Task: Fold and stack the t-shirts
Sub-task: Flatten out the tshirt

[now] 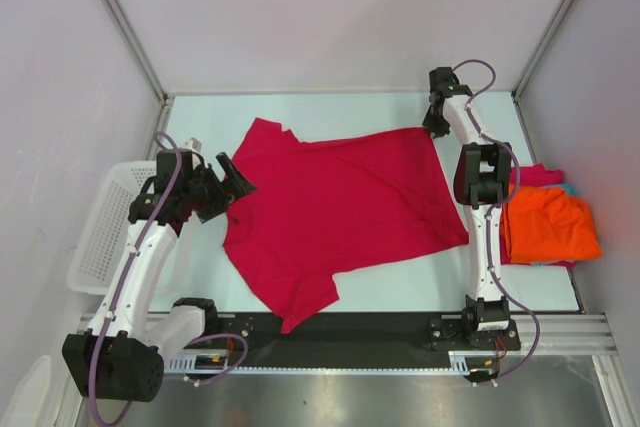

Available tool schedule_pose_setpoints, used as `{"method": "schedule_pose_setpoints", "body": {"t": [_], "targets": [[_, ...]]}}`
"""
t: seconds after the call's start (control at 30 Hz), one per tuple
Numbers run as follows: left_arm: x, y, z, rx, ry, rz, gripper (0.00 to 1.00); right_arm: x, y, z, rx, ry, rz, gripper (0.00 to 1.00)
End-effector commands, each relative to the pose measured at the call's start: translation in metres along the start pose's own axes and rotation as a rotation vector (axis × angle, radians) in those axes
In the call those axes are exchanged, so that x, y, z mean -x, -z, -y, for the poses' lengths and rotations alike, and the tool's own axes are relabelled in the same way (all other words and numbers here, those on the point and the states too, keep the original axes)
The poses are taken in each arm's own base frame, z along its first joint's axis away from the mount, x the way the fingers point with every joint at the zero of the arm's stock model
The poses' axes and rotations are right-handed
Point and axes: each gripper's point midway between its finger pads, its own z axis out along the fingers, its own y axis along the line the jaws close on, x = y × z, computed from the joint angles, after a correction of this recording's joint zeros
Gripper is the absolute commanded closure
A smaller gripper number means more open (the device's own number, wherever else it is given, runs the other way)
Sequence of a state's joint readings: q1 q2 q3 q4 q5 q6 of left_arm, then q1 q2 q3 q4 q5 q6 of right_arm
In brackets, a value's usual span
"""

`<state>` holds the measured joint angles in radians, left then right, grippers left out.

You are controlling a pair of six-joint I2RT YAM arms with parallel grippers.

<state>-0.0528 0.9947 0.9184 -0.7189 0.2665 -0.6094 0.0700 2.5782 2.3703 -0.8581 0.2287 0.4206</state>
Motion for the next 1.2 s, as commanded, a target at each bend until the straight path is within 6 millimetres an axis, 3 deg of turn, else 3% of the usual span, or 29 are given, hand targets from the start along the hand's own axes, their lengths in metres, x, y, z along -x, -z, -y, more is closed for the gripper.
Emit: {"method": "schedule_pose_setpoints", "body": {"t": [0.0, 0.53, 0.8, 1.17], "targets": [[0.012, 0.002, 0.008, -0.035, -0.024, 0.036, 0.0, 0.021, 0.037, -0.004, 0.022, -0.003, 0.054, 0.77], [0.012, -0.002, 0.007, -0.029, -0.023, 0.033, 0.0, 0.046, 0.069, -0.018, 0.056, -0.009, 0.153, 0.77], [0.013, -0.001, 0.008, -0.033, -0.026, 0.036, 0.0, 0.019, 0.044, -0.018, 0.041, 0.011, 0.072, 0.76], [0.013, -0.001, 0.008, -0.035, -0.026, 0.034, 0.0, 0.005, 0.03, -0.021, 0.038, 0.034, 0.037, 0.75]]}}
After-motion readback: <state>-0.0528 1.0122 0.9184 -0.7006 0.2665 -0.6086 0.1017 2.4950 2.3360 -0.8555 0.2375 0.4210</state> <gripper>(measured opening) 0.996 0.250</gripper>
